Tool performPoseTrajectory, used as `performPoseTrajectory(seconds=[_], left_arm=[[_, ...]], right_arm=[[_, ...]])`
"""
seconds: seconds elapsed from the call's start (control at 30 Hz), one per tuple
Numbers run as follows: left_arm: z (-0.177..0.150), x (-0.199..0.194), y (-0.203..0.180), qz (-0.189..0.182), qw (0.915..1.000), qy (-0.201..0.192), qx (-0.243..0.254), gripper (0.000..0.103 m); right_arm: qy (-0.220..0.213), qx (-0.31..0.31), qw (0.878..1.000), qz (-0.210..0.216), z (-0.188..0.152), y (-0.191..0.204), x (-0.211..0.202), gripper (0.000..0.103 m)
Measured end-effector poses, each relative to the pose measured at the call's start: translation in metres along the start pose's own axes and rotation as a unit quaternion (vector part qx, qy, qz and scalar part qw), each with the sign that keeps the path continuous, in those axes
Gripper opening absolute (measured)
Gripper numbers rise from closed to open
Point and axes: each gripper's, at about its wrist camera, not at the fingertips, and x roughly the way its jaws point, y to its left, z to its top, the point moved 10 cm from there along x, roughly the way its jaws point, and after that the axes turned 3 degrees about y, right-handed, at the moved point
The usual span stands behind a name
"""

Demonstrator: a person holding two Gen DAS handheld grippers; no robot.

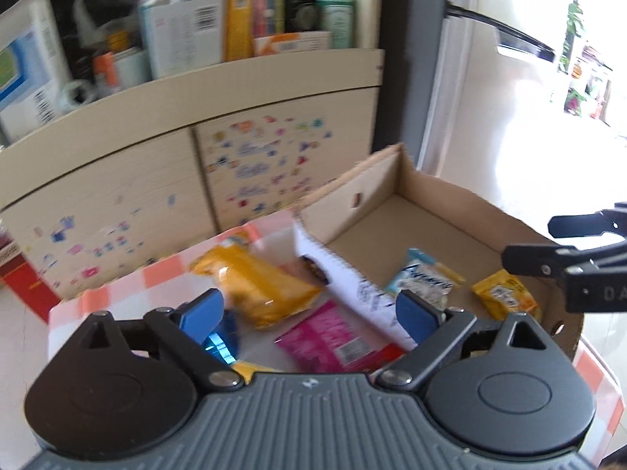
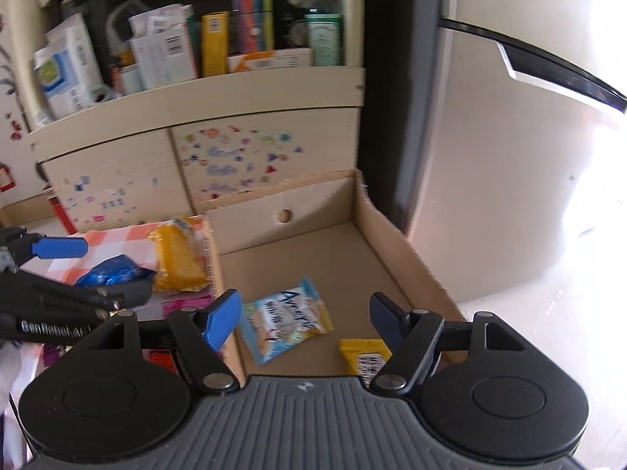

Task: Organize snacks
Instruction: 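Withdraw both tools from the cardboard box toward the snack pile, then grasp another yellow waffle packet with left tool while right tool approaches red packet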

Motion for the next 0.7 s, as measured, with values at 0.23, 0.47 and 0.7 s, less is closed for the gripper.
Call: performPoseTrajectory(seconds=[0.23, 0.47, 0.7], left_arm=[[-0.015, -0.014, 0.043, 0.028, 0.9995, 0.011, -0.006, 0.095], [-0.042, 0.002, 0.051, 0.003, 0.9984, 0.053, -0.021, 0.095], [-0.06, 0.018, 0.029, 0.001, 0.9968, 0.068, 0.043, 0.095]], right_arm=[[-0.002, -0.037, 0.999, 0.038, 0.0, 0.033, 0.002, 0.078], [0.023, -0.043, 0.995, 0.083, -0.007, 0.057, 0.007, 0.079], [0.061, -0.049, 0.99, 0.114, -0.026, 0.071, 0.011, 0.08]])
